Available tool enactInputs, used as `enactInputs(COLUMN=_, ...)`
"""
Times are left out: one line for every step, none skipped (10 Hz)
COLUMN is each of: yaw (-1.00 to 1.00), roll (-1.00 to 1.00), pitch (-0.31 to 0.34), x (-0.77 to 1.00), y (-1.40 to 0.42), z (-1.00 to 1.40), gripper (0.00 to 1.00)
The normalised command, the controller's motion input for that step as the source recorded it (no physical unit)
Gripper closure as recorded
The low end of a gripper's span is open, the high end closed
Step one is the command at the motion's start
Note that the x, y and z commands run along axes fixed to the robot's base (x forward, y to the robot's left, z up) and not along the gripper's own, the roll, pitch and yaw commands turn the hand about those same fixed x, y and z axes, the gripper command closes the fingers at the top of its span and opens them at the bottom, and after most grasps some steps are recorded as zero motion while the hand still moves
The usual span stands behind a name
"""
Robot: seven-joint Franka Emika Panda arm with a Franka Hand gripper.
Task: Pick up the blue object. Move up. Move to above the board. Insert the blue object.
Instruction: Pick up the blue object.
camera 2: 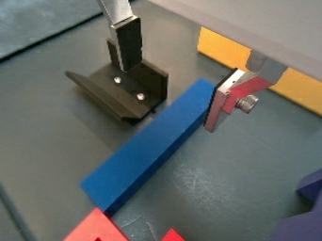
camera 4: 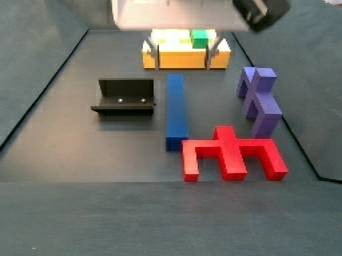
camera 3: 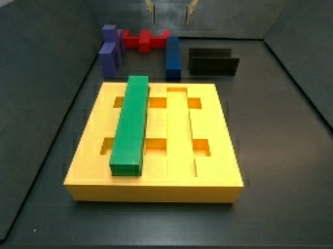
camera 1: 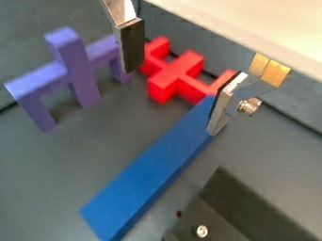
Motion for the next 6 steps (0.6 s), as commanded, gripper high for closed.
enactInputs(yaw=0.0, roll=0.0, pitch=-0.074, x=0.0, y=-0.08, z=-0.82, gripper=0.0)
enactInputs(yaw=0.0, roll=0.0, pitch=-0.1, x=0.0, y=-0.03, z=-0.75, gripper=0.0)
enactInputs(yaw=0.0, roll=-0.03, pitch=-0.051, x=0.05, y=0.0, z=-0.63, gripper=0.0)
enactInputs(yaw=0.0, roll=0.0, pitch=-0.031, x=0.0, y=0.0, z=-0.55, gripper=0.0)
enactInputs(yaw=0.0, roll=0.0, pitch=-0.056, x=-0.06, y=0.0, z=-0.56, gripper=0.0)
enactInputs(yaw=0.0, roll=0.0, pitch=-0.037, x=0.0, y=-0.01, z=-0.48, gripper=0.0)
